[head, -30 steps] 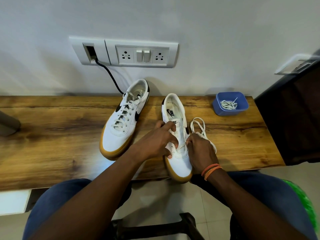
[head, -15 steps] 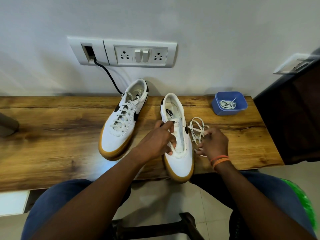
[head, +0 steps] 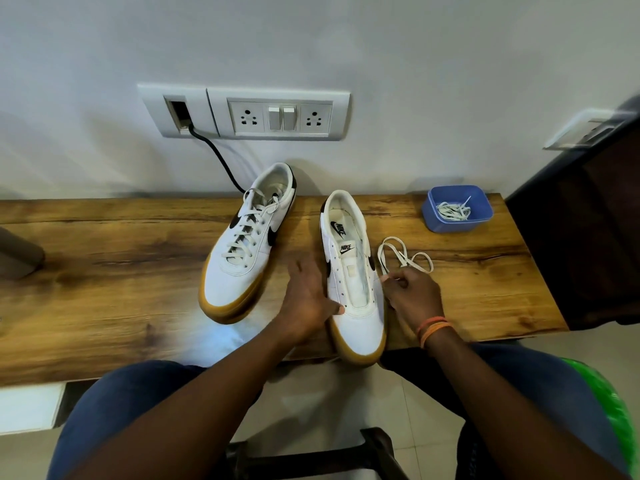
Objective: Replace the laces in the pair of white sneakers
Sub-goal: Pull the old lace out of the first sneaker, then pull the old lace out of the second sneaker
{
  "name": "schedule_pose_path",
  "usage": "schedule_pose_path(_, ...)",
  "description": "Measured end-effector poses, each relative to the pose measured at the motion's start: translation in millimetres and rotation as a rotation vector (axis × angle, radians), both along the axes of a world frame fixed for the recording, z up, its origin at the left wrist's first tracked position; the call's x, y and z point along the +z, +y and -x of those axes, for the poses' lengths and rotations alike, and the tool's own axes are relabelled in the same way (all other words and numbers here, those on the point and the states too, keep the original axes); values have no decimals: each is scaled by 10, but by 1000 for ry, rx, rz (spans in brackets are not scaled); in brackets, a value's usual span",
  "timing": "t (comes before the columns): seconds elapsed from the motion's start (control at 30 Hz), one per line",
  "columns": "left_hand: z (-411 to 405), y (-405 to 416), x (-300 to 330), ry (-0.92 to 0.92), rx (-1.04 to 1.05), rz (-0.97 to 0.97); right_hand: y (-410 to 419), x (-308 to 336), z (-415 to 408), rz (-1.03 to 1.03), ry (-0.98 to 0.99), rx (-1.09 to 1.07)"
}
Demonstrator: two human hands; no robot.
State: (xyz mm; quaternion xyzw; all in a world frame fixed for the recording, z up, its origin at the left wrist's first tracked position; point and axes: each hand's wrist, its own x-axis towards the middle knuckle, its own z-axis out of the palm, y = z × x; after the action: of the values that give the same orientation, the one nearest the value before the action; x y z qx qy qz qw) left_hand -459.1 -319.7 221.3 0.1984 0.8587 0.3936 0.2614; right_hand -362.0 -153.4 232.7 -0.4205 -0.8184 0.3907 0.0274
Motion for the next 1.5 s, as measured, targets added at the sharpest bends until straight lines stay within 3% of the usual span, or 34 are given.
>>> schedule_pose_path(0.07,-48,20,-82,-151,43,-88,-165,-53,-26,-8,2,189)
schedule_pose_path(0.13,-84,57,-130,-174,63,-176,-189,-167,-31,-116,-47,301)
schedule_pose_path(0.3,-30,244,-163,-201,78,-321,-82,-140,92,-108,-35,241)
schedule_pose_path(0.43,88,299,-199,-139,-53,-277,-170,-138,85,-47,-59,352)
schedule_pose_path(0.5,208,198,-127,0,-177,-226,-212,-175,58,-92,-115,408)
schedule_pose_path(0.57,345,43,-8,362,-195,-157,-241,-204,75,-146,-128,426)
schedule_pose_path(0.67,583,-224,108,762,125,54,-261,-205,137,-140,-93,393)
schedule_pose_path(0.7,663,-319,105,722,215,174,-261,-202,154,-138,-87,383)
schedule_pose_path(0.8,822,-565,54,298,275,441,-228,-181,160,-129,-80,356)
schedule_pose_path(0.9,819,-666,-4,248,212,539,-217,-143,135,-128,-81,351)
schedule_pose_path(1.07,426,-525,83,196,223,564,-391,5,74,-215,-92,354)
schedule_pose_path(1.2,-107,-360,126,153,250,592,-595,249,-42,-308,19,445)
schedule_pose_path(1.5,-499,-393,198,-59,111,388,-735,569,-256,93,16,426)
